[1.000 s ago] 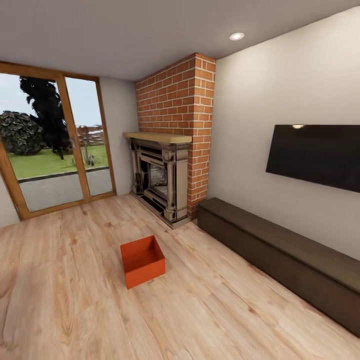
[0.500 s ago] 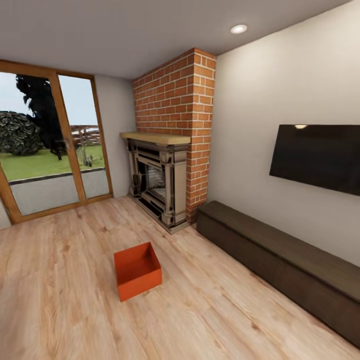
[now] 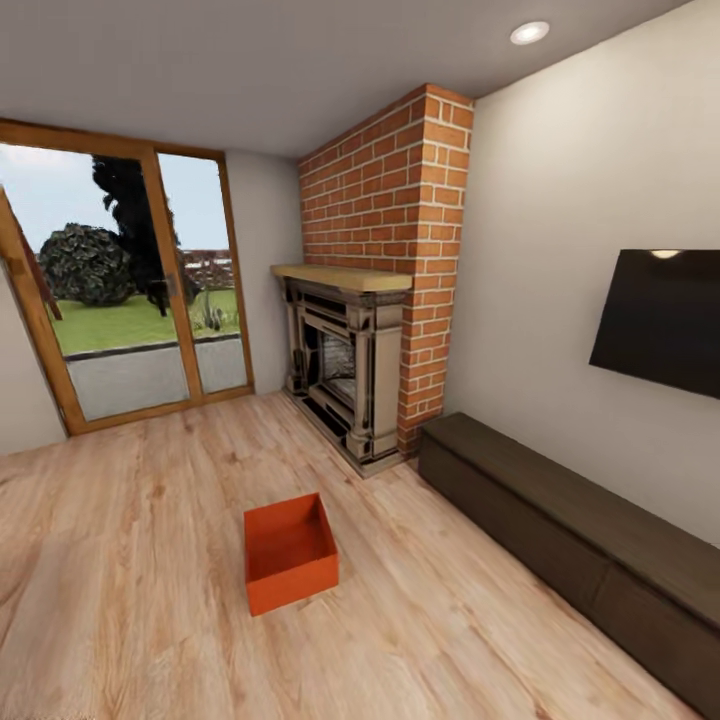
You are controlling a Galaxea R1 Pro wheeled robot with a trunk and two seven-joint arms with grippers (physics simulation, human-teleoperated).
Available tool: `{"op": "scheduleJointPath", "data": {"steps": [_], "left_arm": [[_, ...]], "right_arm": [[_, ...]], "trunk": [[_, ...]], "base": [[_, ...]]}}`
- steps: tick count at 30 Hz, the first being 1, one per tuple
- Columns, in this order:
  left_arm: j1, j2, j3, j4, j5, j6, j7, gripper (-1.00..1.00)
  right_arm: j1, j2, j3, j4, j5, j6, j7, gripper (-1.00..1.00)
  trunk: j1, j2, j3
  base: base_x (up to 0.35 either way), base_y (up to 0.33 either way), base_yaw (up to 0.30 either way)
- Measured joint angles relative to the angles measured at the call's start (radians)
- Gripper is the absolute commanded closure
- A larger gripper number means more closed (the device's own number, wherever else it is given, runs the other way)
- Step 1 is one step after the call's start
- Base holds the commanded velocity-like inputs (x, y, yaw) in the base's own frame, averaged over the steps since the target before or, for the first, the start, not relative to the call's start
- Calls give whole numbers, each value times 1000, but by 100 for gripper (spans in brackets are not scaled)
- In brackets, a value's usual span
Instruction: Move the two storage containers from the living room to the garage. In the garage, place one container on the floor and stack the other container on top of it (either order is fine).
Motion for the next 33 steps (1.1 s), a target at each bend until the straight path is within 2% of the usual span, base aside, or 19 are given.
{"op": "scheduleJointPath", "data": {"steps": [20, 33], "left_arm": [[0, 0, 0, 0, 0, 0, 0, -100], [0, 0, 0, 0, -1, 0, 0, -100]], "right_arm": [[0, 0, 0, 0, 0, 0, 0, -100], [0, 0, 0, 0, 0, 0, 0, -100]], "trunk": [[0, 0, 0], [0, 0, 0]], "base": [[285, -130, 269], [11, 0, 269]]}}
